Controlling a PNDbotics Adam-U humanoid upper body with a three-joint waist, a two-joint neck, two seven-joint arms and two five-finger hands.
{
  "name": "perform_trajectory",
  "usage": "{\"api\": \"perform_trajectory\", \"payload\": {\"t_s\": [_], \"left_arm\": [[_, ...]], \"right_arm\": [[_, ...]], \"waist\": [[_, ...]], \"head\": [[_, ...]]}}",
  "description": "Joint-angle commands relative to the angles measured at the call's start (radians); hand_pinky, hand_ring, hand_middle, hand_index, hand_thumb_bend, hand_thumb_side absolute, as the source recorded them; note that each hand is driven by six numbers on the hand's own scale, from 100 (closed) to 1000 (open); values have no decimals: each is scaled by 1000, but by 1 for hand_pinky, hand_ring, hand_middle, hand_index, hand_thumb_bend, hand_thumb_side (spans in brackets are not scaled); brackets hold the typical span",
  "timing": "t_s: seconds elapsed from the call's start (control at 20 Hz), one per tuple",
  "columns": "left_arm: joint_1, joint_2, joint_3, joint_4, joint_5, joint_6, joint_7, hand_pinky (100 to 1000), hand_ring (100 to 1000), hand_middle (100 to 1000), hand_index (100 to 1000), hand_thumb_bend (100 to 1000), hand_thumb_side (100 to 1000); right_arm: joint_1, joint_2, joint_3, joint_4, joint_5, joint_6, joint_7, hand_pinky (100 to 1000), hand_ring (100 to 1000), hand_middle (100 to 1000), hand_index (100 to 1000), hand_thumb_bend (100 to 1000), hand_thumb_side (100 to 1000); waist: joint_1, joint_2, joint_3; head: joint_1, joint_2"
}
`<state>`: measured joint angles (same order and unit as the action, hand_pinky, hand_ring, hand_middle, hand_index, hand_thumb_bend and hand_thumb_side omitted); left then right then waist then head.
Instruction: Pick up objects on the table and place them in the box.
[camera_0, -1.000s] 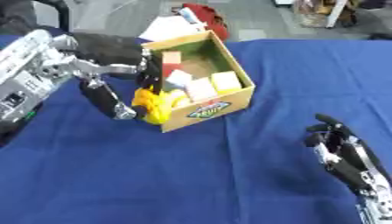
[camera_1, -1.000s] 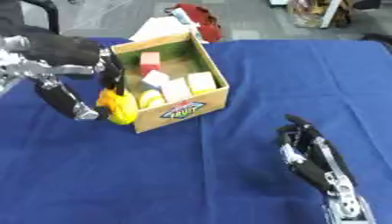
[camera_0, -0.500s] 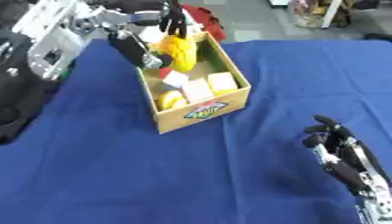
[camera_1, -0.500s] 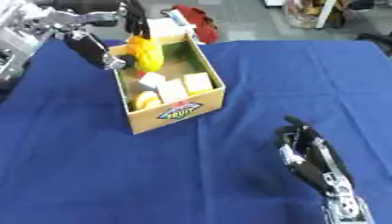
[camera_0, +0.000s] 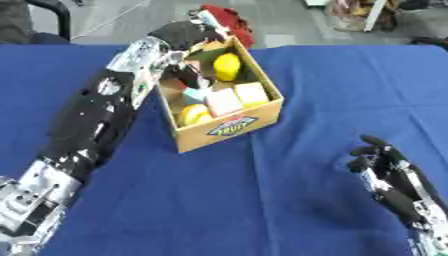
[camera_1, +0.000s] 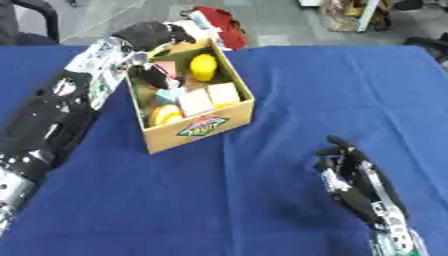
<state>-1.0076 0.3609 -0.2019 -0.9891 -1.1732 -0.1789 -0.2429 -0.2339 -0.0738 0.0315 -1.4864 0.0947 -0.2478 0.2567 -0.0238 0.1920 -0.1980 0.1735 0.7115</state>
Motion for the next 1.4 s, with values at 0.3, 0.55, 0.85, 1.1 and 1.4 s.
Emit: {"api": "perform_trajectory", "payload": {"t_s": [0.3,0.55,0.85,1.1,1.4], "left_arm": [[84,221,45,-353,359,50,78,760,726,731,872,149,218],[306,368,149,-675,673,142,175,742,706,694,848,100,228],[617,339,271,-907,902,176,353,686,647,635,810,100,384],[776,184,306,-960,988,182,420,675,638,630,808,100,553],[874,20,335,-945,1019,177,455,672,632,625,806,100,634]], "right_arm": [[-13,-13,-14,-18,-2,-1,-7,658,621,666,900,100,375],[-17,-18,-22,-24,-5,-2,-13,658,621,667,902,100,370],[-23,-18,-30,-37,-12,-4,-20,658,621,667,904,100,371],[-28,-10,-29,-50,-24,-7,-21,658,621,667,906,100,381],[-34,-2,-28,-64,-39,-9,-22,657,620,667,909,100,395]], "waist": [[3,-15,31],[2,-16,57],[-6,-15,87],[-20,-15,108],[-31,-13,120]], "head": [[-17,-8],[-27,-9],[-30,-7],[-17,-1],[10,16]]}}
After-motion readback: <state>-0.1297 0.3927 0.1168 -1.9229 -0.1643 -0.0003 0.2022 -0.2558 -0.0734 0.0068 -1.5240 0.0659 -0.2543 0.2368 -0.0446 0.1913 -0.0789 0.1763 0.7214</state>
